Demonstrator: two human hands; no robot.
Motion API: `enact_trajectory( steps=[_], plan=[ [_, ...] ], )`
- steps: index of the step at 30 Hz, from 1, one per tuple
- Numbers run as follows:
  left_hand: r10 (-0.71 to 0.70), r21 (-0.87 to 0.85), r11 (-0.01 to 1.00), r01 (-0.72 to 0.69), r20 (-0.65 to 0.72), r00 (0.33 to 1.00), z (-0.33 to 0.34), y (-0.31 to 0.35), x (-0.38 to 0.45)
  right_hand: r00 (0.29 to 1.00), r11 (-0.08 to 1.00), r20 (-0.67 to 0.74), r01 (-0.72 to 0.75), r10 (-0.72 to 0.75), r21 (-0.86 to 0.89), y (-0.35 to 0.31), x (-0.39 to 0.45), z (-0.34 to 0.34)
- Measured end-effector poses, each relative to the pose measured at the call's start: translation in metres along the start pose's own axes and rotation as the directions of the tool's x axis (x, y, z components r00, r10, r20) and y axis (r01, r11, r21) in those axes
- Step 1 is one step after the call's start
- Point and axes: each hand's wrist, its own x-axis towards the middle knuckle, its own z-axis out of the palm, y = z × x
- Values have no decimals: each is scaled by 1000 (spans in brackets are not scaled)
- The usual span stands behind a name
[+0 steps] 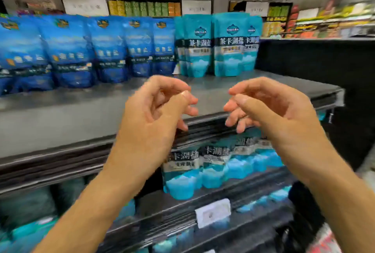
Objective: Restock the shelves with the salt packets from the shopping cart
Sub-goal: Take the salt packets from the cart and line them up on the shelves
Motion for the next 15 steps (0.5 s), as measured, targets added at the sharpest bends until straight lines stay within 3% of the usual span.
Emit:
enact_trajectory(
  steps=[4, 8, 12, 15],
  plan=[
    [-138, -148, 972, 185, 281, 950, 79, -51, -51, 952, 981, -288, -147, 106, -127, 32, -94, -53],
    [-344, -87, 889, 450, 523, 780, 167, -112, -112, 783, 907, -577, -389, 232, -163, 61, -195, -112],
    [-490, 166, 805, 569, 727, 482, 250, -164, -196, 455, 810, -831, -586, 319, -10, 80, -307, -177],
    [-570, 386, 757, 528, 784, 245, 304, -196, -258, 169, 695, -922, -707, 348, 133, 102, -388, -223]
  ],
)
